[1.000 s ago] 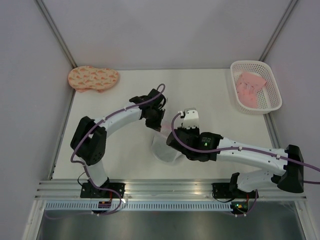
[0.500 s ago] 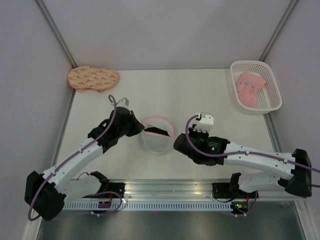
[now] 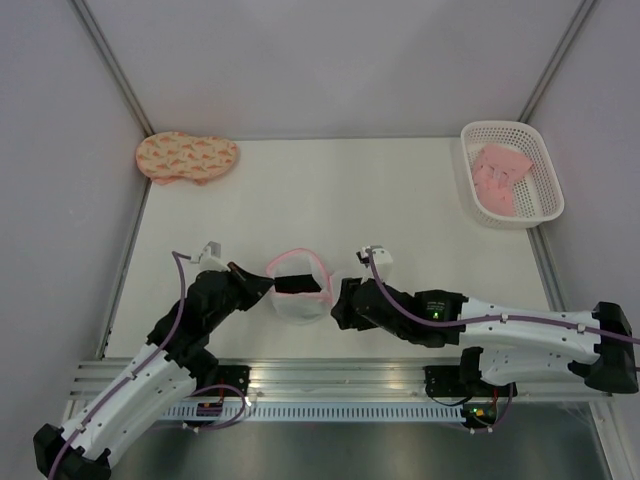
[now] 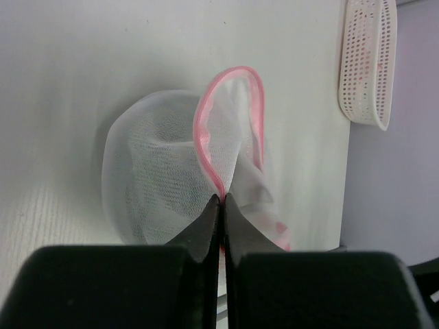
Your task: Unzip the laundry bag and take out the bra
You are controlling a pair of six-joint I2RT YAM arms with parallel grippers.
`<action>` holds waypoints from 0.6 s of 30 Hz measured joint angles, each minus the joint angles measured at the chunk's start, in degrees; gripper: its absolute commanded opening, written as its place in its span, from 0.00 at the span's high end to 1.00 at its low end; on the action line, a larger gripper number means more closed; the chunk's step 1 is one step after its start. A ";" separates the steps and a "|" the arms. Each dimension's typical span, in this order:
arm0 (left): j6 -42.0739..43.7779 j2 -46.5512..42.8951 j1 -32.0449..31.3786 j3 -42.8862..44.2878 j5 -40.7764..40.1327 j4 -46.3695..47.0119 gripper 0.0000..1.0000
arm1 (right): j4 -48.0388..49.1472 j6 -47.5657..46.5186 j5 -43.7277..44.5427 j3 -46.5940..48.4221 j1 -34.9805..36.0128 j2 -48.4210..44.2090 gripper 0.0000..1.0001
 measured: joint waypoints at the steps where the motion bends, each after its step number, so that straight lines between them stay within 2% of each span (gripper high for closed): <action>1: -0.11 0.07 0.02 -0.07 0.07 0.20 0.98 | 1.07 -1.31 -1.46 0.70 0.50 0.17 0.40; 5: -0.20 2.03 0.00 -0.28 1.20 0.85 0.98 | 3.96 -8.02 -4.98 8.24 1.77 5.49 0.37; 11: -0.20 3.61 0.00 -0.96 3.80 1.44 0.98 | 7.43 -16.17 -4.22 19.65 1.27 19.32 0.38; 18: -0.24 0.33 0.00 -2.16 3.76 0.09 0.98 | 9.01 -20.59 -2.82 22.08 -1.77 30.80 0.44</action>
